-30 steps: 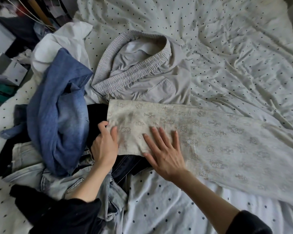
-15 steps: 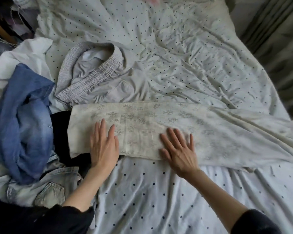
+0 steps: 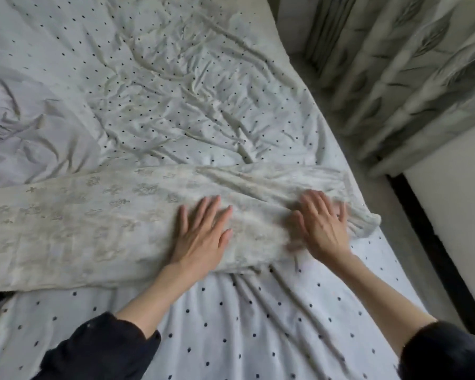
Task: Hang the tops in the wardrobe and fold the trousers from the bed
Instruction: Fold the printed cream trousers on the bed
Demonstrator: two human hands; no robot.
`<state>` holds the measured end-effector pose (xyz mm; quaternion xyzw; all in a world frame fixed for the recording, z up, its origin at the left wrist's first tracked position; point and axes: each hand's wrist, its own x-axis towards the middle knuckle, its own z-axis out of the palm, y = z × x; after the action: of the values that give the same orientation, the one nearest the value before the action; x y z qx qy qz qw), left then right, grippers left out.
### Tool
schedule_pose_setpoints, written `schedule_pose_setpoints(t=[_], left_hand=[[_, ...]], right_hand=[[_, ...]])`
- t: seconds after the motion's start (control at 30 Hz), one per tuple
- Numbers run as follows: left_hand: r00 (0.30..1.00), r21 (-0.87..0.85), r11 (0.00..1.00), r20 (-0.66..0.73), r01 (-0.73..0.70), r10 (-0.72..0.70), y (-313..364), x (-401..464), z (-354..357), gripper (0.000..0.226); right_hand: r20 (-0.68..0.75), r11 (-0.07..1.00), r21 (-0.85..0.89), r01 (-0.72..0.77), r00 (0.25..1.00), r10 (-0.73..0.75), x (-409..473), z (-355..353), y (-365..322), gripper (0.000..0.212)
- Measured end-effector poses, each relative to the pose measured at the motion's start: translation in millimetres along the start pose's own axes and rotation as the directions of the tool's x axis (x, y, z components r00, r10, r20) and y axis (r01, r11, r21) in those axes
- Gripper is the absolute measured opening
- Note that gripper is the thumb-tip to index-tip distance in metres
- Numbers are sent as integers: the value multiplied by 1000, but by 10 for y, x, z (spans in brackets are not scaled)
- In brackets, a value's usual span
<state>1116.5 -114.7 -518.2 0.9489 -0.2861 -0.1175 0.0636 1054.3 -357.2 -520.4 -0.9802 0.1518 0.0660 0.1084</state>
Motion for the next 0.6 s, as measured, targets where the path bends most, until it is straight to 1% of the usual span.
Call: schedule_pose_setpoints(t=[0.1,0.17,0.2,0.27,0.33,0.4,0.43,0.5,0.57,0.6], left_hand=[[1000,-14,1000,4,-15,15,400,353,88,53],[1000,-6,1000,21,-17,17,609,552,149,53],[999,-9,1000,37,-6,7,693,614,173,53],[998,-23,999,54,28,-26,764,673,193,52],[995,-16,998,75,64,-63,846,738,212,52],[995,-11,997,69,73,-72,912,778,200,51],[996,-21,997,50,71,-70,944,793,175,50],[999,-27,999,-15,40,-40,1022,825,113,53],[998,4,1000,-56,-5,5,1095,880,69,50],[998,15,1000,-60,-22,23,1126,890,59,47]], right_hand=[[-28,999,12,-47,998,47,298,-84,519,47],[32,996,63,-59,998,57,443,-120,814,47],[85,995,87,-55,995,47,466,-124,935,45],[169,999,50,-23,986,14,454,-118,1082,38],[159,1000,-12,-9,987,11,447,-111,1263,27],[101,998,11,-58,993,56,498,-110,1385,21],[72,993,62,-96,993,92,549,-121,1415,19],[51,945,250,-210,978,204,708,-172,1458,21],[78,832,452,-322,943,322,907,-236,1501,26],[87,779,519,-353,928,363,999,-267,1517,28]])
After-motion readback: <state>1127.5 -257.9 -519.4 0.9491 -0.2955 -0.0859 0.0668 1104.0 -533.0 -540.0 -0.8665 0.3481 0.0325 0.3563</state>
